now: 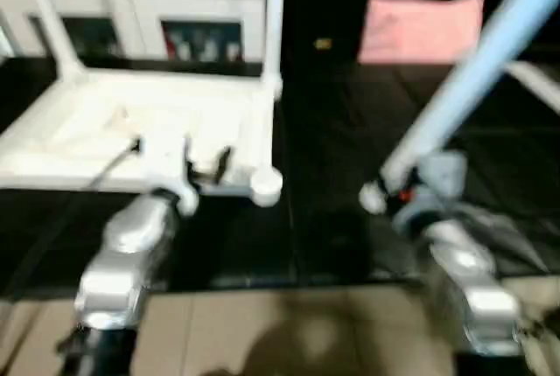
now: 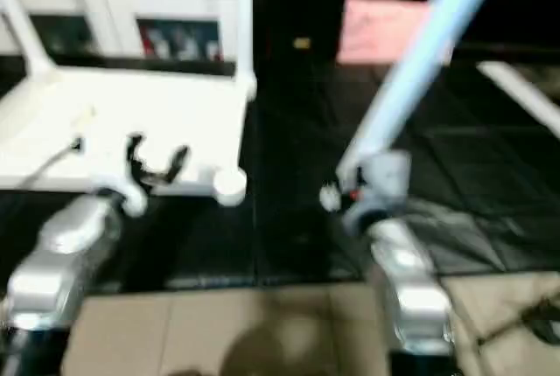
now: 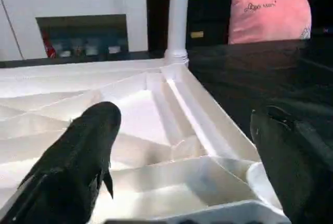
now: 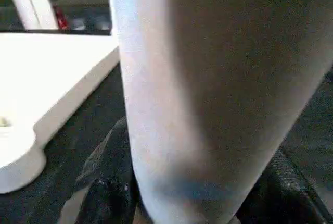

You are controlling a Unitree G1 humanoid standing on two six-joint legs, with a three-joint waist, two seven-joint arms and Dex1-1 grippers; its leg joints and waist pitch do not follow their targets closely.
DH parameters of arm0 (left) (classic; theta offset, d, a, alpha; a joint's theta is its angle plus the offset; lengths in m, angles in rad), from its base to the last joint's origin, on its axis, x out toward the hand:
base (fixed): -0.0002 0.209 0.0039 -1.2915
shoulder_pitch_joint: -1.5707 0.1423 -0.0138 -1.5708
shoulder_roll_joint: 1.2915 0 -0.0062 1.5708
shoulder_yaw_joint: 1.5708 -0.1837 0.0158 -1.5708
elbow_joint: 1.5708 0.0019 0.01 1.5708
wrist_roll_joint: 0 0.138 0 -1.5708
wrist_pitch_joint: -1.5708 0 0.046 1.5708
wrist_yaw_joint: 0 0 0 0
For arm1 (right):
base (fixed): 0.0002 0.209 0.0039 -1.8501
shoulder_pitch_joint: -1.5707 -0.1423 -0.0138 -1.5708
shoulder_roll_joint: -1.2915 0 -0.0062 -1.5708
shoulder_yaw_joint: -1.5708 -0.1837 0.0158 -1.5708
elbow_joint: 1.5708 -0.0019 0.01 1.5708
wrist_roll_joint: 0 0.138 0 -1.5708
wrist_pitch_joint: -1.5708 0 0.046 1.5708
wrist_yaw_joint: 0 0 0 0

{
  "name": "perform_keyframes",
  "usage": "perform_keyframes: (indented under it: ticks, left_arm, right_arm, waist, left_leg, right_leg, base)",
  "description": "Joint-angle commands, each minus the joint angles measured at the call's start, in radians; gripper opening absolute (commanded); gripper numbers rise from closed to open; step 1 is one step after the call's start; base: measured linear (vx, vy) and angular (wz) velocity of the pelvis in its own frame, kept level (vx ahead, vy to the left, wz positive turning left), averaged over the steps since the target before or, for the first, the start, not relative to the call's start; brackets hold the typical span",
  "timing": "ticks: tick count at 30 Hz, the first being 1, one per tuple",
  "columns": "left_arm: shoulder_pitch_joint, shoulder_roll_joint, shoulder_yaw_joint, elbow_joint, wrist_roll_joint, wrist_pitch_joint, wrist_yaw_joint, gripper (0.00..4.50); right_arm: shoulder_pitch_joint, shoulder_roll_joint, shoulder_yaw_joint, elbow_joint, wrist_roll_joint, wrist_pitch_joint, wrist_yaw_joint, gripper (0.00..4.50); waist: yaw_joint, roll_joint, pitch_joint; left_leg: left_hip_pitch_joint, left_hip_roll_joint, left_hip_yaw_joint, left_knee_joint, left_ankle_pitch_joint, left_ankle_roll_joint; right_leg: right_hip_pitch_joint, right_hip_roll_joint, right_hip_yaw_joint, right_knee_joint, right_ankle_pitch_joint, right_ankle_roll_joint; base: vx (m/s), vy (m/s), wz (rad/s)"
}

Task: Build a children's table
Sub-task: Move to table

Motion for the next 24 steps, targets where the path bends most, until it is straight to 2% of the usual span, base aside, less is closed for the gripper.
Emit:
perform_keyframes:
  ticks: [1, 2, 3, 4, 5, 6, 7, 8, 9, 10, 11, 12, 13, 14, 15, 16, 17, 18, 19, 20, 21, 22, 23, 24]
  left_arm:
    - [-0.014, -0.01, -0.019, -0.006, 0.009, 0.01, -0.004, 4.5]
    - [-0.014, -0.01, -0.019, -0.006, 0.009, 0.01, -0.004, 4.5]
    - [-0.015, -0.012, -0.019, -0.006, 0.009, 0.012, -0.006, 4.5]
    - [-0.016, -0.012, -0.019, -0.006, 0.009, 0.013, -0.006, 4.5]
    - [-0.017, -0.012, -0.019, -0.005, 0.009, 0.013, -0.007, 4.5]
    - [-0.018, -0.012, -0.018, -0.005, 0.008, 0.014, -0.008, 4.5]
    - [-0.019, -0.012, -0.018, -0.004, 0.007, 0.015, -0.008, 4.5]
    - [-0.019, -0.012, -0.018, -0.004, 0.007, 0.016, -0.008, 4.5]
    - [-0.019, -0.012, -0.018, -0.004, 0.007, 0.016, -0.008, 4.5]
    - [-0.02, -0.011, -0.017, -0.003, 0.007, 0.017, -0.011, 4.5]
    - [-0.02, -0.012, -0.016, -0.002, 0.008, 0.017, -0.012, 4.5]
    - [-0.02, -0.012, -0.016, -0.002, 0.008, 0.017, -0.012, 4.5]
    - [-0.02, -0.012, -0.015, -0.002, 0.008, 0.018, -0.012, 4.5]
    - [-0.019, -0.012, -0.017, -0.002, 0.008, 0.019, -0.01, 4.5]
    - [-0.019, -0.012, -0.017, -0.003, 0.007, 0.02, -0.01, 4.5]
    - [-0.018, -0.015, -0.018, -0.004, 0.006, 0.02, -0.012, 4.5]
    - [-0.016, -0.015, -0.024, -0.007, 0.008, 0.018, -0.016, 4.5]
    - [-0.014, -0.016, -0.03, -0.011, 0.01, 0.018, -0.018, 4.5]
    - [-0.014, -0.016, -0.03, -0.011, 0.01, 0.018, -0.018, 4.5]
    - [-0.01, -0.026, -0.028, -0.015, 0.006, 0.022, -0.008, 4.5]
    - [-0.009, -0.035, -0.022, -0.017, -0.001, 0.031, 0.0, 4.5]
    - [-0.009, -0.042, -0.018, -0.017, 0.001, 0.032, 0.006, 4.5]
    - [-0.009, -0.042, -0.018, -0.017, 0.001, 0.032, 0.006, 4.5]
    - [-0.008, -0.04, -0.021, -0.016, 0.011, 0.009, 0.005, 4.5]
  right_arm:
    - [-0.011, -0.018, -0.027, -0.015, 0.001, 0.002, -0.006, 1.95]
    - [-0.011, -0.018, -0.027, -0.015, 0.001, 0.002, -0.006, 1.95]
    - [-0.009, -0.02, -0.026, -0.016, 0.001, 0.001, -0.007, 1.95]
    - [-0.009, -0.02, -0.025, -0.016, 0.001, 0.001, -0.008, 1.95]
    - [-0.009, -0.02, -0.025, -0.017, 0.001, 0.001, -0.008, 1.95]
    - [-0.008, -0.02, -0.025, -0.018, 0.0, 0.002, -0.008, 1.95]
    - [-0.006, -0.018, -0.025, -0.019, -0.002, 0.002, -0.009, 1.95]
    - [-0.006, -0.018, -0.025, -0.02, -0.003, 0.002, -0.009, 1.95]
    - [-0.006, -0.018, -0.025, -0.02, -0.003, 0.002, -0.009, 1.95]
    - [-0.004, -0.02, -0.022, -0.021, -0.004, 0.003, -0.011, 1.95]
    - [-0.003, -0.021, -0.021, -0.022, -0.003, 0.004, -0.013, 1.95]
    - [-0.003, -0.021, -0.021, -0.022, -0.003, 0.004, -0.013, 1.95]
    - [-0.003, -0.022, -0.021, -0.023, -0.003, 0.005, -0.014, 1.95]
    - [-0.002, -0.02, -0.022, -0.023, -0.004, 0.007, -0.014, 1.95]
    - [-0.002, -0.02, -0.022, -0.023, -0.004, 0.007, -0.014, 1.95]
    - [-0.001, -0.02, -0.022, -0.023, -0.004, 0.008, -0.013, 1.95]
    - [-0.001, -0.02, -0.019, -0.023, -0.005, 0.008, -0.01, 1.95]
    - [-0.002, -0.02, -0.017, -0.022, -0.005, 0.007, -0.007, 1.95]
    - [-0.002, -0.02, -0.017, -0.022, -0.005, 0.007, -0.007, 1.95]
    - [-0.004, -0.022, -0.013, -0.02, -0.004, 0.007, 0.002, 1.95]
    - [-0.007, -0.023, -0.012, -0.017, 0.001, 0.007, 0.007, 1.95]
    - [-0.013, -0.027, -0.008, -0.012, 0.01, 0.011, 0.018, 1.95]
    - [-0.013, -0.027, -0.008, -0.012, 0.01, 0.011, 0.018, 1.95]
    - [-0.017, -0.033, -0.004, -0.008, 0.015, 0.017, 0.029, 1.95]
  waist:
    - [0.009, -0.009, -0.052]
    - [0.035, -0.019, -0.053]
    - [0.053, -0.039, -0.071]
    - [0.049, -0.03, -0.069]
    - [0.054, -0.021, -0.064]
    - [0.059, 0.001, -0.063]
    - [0.048, 0.011, -0.06]
    - [0.004, 0.029, -0.063]
    - [-0.001, 0.043, -0.07]
    - [0.0, 0.043, -0.065]
    - [0.0, 0.034, -0.058]
    - [0.009, 0.011, -0.054]
    - [0.016, -0.004, -0.054]
    - [0.04, -0.024, -0.061]
    - [0.058, -0.024, -0.063]
    - [0.069, -0.012, -0.06]
    - [0.055, 0.007, -0.052]
    - [0.024, 0.036, -0.056]
    - [0.024, 0.036, -0.056]
    - [0.022, 0.042, -0.057]
    - [0.025, 0.032, -0.056]
    - [0.028, 0.002, -0.065]
    - [0.028, 0.002, -0.065]
    - [0.039, -0.025, -0.057]
  left_leg:
    - [0.035, 0.081, -0.03, -0.162, -0.386, 0.054]
    - [0.03, 0.073, -0.016, -0.092, -0.384, 0.029]
    - [-0.024, 0.101, -0.057, 0.031, -0.201, -0.003]
    - [-0.049, 0.106, -0.081, 0.051, -0.123, -0.026]
    - [-0.063, 0.099, -0.084, 0.017, -0.06, -0.052]
    - [-0.034, 0.085, -0.062, -0.077, -0.025, -0.003]
    - [-0.011, 0.088, -0.043, -0.118, -0.059, 0.055]
    - [0.034, 0.103, -0.043, -0.146, -0.115, 0.146]
    - [0.06, 0.1, -0.051, -0.16, -0.079, 0.223]
    - [0.062, 0.1, -0.04, -0.17, -0.064, 0.255]
    - [0.054, 0.107, -0.033, -0.182, -0.043, 0.316]
    - [0.038, 0.095, -0.007, -0.177, -0.095, 0.312]
    - [0.031, 0.078, 0.017, -0.163, -0.165, 0.276]
    - [0.016, 0.08, 0.017, -0.093, -0.267, 0.184]
    - [0.009, 0.103, 0.0, -0.063, -0.25, 0.145]
    - [-0.007, 0.133, -0.035, -0.044, -0.212, 0.087]
    - [-0.009, 0.137, -0.045, -0.124, -0.299, 0.051]
    - [0.032, 0.121, -0.033, -0.197, -0.464, -0.061]
    - [0.032, 0.121, -0.033, -0.197, -0.464, -0.061]
    - [0.032, 0.123, -0.017, -0.246, -0.529, -0.222]
    - [0.03, 0.135, -0.019, -0.247, -0.536, -0.275]
    - [0.037, 0.137, -0.016, -0.22, -0.51, -0.275]
    - [0.037, 0.137, -0.016, -0.22, -0.51, -0.275]
    - [0.033, 0.12, 0.001, -0.172, -0.48, -0.177]
  right_leg:
    - [-0.001, -0.082, 0.053, -0.115, -0.038, -0.026]
    - [0.004, -0.17, 0.119, -0.171, -0.184, -0.072]
    - [0.065, -0.289, 0.2, -0.218, -0.371, -0.127]
    - [0.077, -0.302, 0.196, -0.213, -0.406, -0.148]
    - [0.079, -0.234, 0.135, -0.2, -0.438, -0.184]
    - [0.042, -0.107, 0.082, -0.173, -0.379, -0.209]
    - [0.01, -0.031, 0.053, -0.14, -0.349, -0.2]
    - [-0.015, 0.036, 0.017, -0.092, -0.227, -0.182]
    - [-0.025, 0.055, 0.001, -0.045, -0.114, -0.15]
    - [-0.038, 0.063, -0.007, -0.032, -0.077, -0.129]
    - [-0.033, 0.056, -0.014, -0.021, -0.027, -0.098]
    - [-0.024, 0.014, 0.007, -0.069, -0.026, -0.087]
    - [-0.024, -0.021, 0.03, -0.107, -0.071, -0.095]
    - [0.003, -0.141, 0.116, -0.179, -0.259, -0.107]
    - [0.018, -0.197, 0.149, -0.204, -0.357, -0.114]
    - [0.026, -0.236, 0.167, -0.227, -0.495, -0.132]
    - [0.016, -0.132, 0.105, -0.19, -0.509, -0.13]
    - [-0.023, 0.022, 0.038, -0.108, -0.351, -0.065]
    - [-0.023, 0.022, 0.038, -0.108, -0.351, -0.065]
    - [-0.025, 0.053, 0.009, -0.037, -0.014, -0.026]
    - [-0.015, 0.023, 0.011, -0.057, 0.053, -0.026]
    - [-0.006, -0.023, 0.042, -0.092, 0.018, -0.035]
    - [-0.006, -0.023, 0.042, -0.092, 0.018, -0.035]
    - [-0.018, -0.071, 0.092, -0.144, -0.253, -0.058]
  base:
    - [0.0, 0.0, 0.0]
    - [0.0, 0.0, 0.0]
    - [0.008, 0.067, 0.03]
    - [0.021, 0.11, -0.28]
    - [0.021, 0.11, -0.28]
    - [-0.012, 0.138, -0.19]
    - [-0.015, 0.153, 0.13]
    - [-0.015, 0.153, 0.13]
    - [-0.029, 0.171, 0.11]
    - [-0.042, 0.165, 0.08]
    - [-0.042, 0.165, 0.08]
    - [-0.038, 0.118, 0.13]
    - [-0.034, 0.089, 0.18]
    - [-0.034, 0.089, 0.18]
    - [-0.029, 0.099, 0.15]
    - [-0.04, 0.125, -0.05]
    - [-0.04, 0.125, -0.05]
    - [-0.053, 0.109, -0.08]
    - [-0.046, 0.094, 0.04]
    - [-0.046, 0.094, 0.04]
    - [-0.038, 0.069, 0.07]
    - [0.0, 0.0, 0.0]
    - [0.0, 0.0, 0.0]
    - [0.0, 0.0, 0.0]
